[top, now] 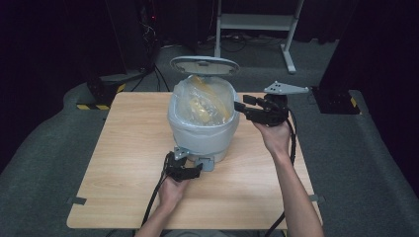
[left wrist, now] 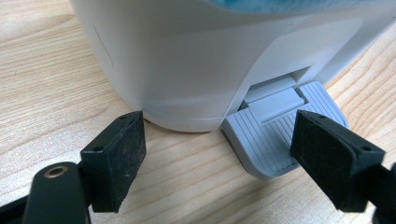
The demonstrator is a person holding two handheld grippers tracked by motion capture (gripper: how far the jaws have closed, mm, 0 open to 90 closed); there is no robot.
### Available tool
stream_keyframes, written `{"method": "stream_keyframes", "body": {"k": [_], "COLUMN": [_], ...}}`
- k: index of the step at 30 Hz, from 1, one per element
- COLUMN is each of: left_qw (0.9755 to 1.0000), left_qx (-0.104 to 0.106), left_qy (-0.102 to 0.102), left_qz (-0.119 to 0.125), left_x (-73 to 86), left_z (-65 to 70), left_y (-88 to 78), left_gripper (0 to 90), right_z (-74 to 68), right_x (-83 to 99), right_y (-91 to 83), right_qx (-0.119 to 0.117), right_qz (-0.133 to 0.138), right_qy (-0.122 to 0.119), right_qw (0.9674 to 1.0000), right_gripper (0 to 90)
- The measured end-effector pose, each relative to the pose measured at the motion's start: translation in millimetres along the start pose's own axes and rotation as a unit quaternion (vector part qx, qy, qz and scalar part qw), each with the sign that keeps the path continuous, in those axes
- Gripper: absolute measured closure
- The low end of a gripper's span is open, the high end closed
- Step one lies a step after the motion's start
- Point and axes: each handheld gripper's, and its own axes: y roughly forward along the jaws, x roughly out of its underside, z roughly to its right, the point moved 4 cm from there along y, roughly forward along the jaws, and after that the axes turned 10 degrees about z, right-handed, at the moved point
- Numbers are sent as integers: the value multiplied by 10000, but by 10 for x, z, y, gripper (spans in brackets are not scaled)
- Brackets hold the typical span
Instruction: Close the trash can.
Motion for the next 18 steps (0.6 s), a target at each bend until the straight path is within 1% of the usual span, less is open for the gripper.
{"method": "stream_keyframes", "body": {"k": [3, 6, 8, 11, 14, 18], "left_qw": [10000, 10000, 10000, 10000, 10000, 10000], "left_qx": [3, -2, 4, 5, 7, 13], "left_qy": [-19, -2, -8, -6, -13, -17], "left_qz": [1, -4, -6, -8, -10, -7], "left_x": [0, -1, -1, -1, -1, -1], "left_z": [-2, -7, -8, -8, -8, -12], "left_y": [2, 2, 2, 2, 2, 3], "left_gripper": [182, 182, 182, 182, 182, 182], "right_z": [34, 66, 77, 73, 58, 45], "right_x": [34, 94, 129, 163, 182, 206], "right_y": [-52, -87, -105, -123, -148, -207], "right_qx": [50, 81, 77, 52, 32, 70], "right_qz": [21, 46, 80, 114, 145, 184], "right_qy": [42, 160, 242, 293, 296, 277], "right_qw": [10000, 9998, 9996, 9995, 9995, 9994], "right_gripper": [514, 511, 510, 508, 509, 509]}}
